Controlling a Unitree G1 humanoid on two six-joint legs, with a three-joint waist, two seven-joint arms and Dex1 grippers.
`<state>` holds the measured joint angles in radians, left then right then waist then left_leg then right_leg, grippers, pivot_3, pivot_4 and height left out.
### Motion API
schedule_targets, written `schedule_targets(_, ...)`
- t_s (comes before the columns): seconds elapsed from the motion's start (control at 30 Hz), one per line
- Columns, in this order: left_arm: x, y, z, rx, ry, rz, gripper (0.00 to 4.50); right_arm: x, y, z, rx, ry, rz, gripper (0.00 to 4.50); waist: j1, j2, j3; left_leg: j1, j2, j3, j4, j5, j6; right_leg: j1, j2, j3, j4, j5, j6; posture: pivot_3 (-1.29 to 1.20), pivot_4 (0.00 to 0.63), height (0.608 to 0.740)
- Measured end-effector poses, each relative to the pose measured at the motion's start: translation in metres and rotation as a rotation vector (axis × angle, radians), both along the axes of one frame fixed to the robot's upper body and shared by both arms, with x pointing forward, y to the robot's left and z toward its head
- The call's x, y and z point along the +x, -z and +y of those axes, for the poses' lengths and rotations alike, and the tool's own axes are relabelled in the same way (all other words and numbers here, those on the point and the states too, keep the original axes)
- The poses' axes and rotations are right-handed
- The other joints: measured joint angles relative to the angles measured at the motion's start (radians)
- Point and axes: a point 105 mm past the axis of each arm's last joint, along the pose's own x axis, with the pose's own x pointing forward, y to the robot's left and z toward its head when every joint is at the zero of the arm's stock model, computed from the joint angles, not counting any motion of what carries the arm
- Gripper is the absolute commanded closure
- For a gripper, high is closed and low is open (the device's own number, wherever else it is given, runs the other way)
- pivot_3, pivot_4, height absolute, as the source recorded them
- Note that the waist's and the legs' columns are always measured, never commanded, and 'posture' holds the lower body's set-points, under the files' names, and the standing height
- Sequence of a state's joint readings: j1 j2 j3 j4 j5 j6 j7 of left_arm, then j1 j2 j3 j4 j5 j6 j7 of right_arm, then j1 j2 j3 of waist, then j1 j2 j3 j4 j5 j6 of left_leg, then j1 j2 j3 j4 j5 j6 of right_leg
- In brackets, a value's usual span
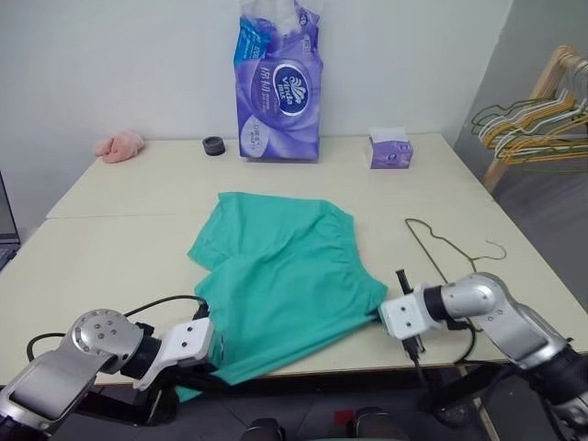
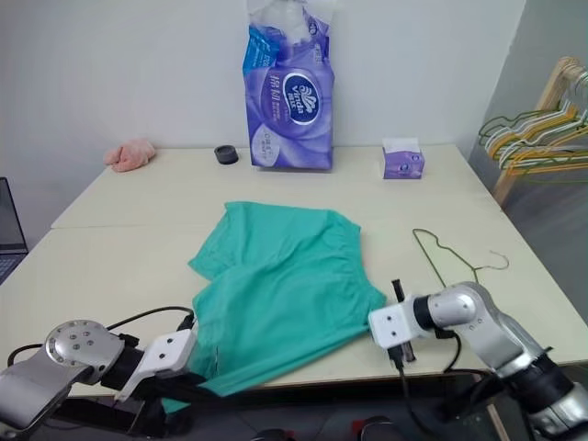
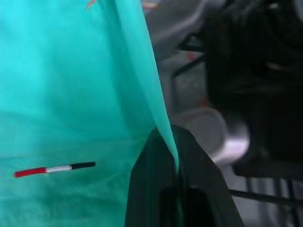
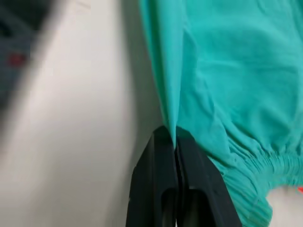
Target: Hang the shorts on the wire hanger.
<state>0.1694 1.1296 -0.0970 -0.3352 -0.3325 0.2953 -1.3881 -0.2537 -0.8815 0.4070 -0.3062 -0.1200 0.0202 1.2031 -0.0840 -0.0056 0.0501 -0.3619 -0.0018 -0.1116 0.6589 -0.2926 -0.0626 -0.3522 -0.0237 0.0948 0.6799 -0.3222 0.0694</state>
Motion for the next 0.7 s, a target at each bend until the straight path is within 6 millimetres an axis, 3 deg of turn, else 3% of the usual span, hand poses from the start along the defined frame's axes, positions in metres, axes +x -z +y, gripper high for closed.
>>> schedule_targets(0.13, 0.000, -0.002, -0.001, -0.002, 0.011, 0.001, 4.50, -0.017, -0.009, -0.003, -0.025, 0.004, 0.079, 4.49, 0.000, 0.000, 0.000, 0.000, 0.000, 0.000, 0.000, 0.000, 0.000, 0.000, 0.000, 0.000, 0.000, -0.001, 0.001, -0.09, 0.000, 0.740)
schedule_targets(0.27, 0.002, -0.005, -0.004, -0.008, 0.006, 0.009, 4.50, -0.010, -0.013, -0.001, -0.009, 0.066, 0.082, 4.49, -0.003, 0.000, 0.001, 0.000, 0.000, 0.001, 0.000, 0.000, 0.000, 0.000, 0.000, 0.000, 0.000, -0.001, 0.001, -0.09, 0.000, 0.740)
schedule_targets(0.53, -0.006, -0.008, -0.013, -0.066, -0.064, 0.114, 2.04, -0.016, -0.016, -0.024, -0.110, 0.063, 0.137, 1.78, -0.002, -0.001, 0.002, 0.000, 0.000, 0.001, 0.000, 0.000, 0.000, 0.000, 0.000, 0.000, 0.000, -0.002, 0.001, -0.09, 0.000, 0.740)
schedule_targets(0.67, 0.002, -0.023, -0.025, -0.184, -0.137, 0.113, 0.77, -0.011, -0.037, -0.039, -0.048, 0.131, 0.148, 0.35, 0.001, -0.001, 0.003, 0.000, 0.000, 0.001, 0.001, -0.001, 0.000, 0.000, 0.000, 0.000, 0.000, -0.001, 0.001, -0.08, 0.000, 0.740)
schedule_targets(0.7, 0.011, -0.032, -0.031, -0.249, -0.169, 0.095, 0.48, -0.007, -0.044, -0.043, -0.006, 0.180, 0.149, 0.34, 0.003, -0.002, 0.003, 0.000, 0.000, 0.000, 0.001, -0.001, 0.000, 0.001, 0.000, -0.001, 0.000, -0.001, 0.001, -0.08, 0.000, 0.740)
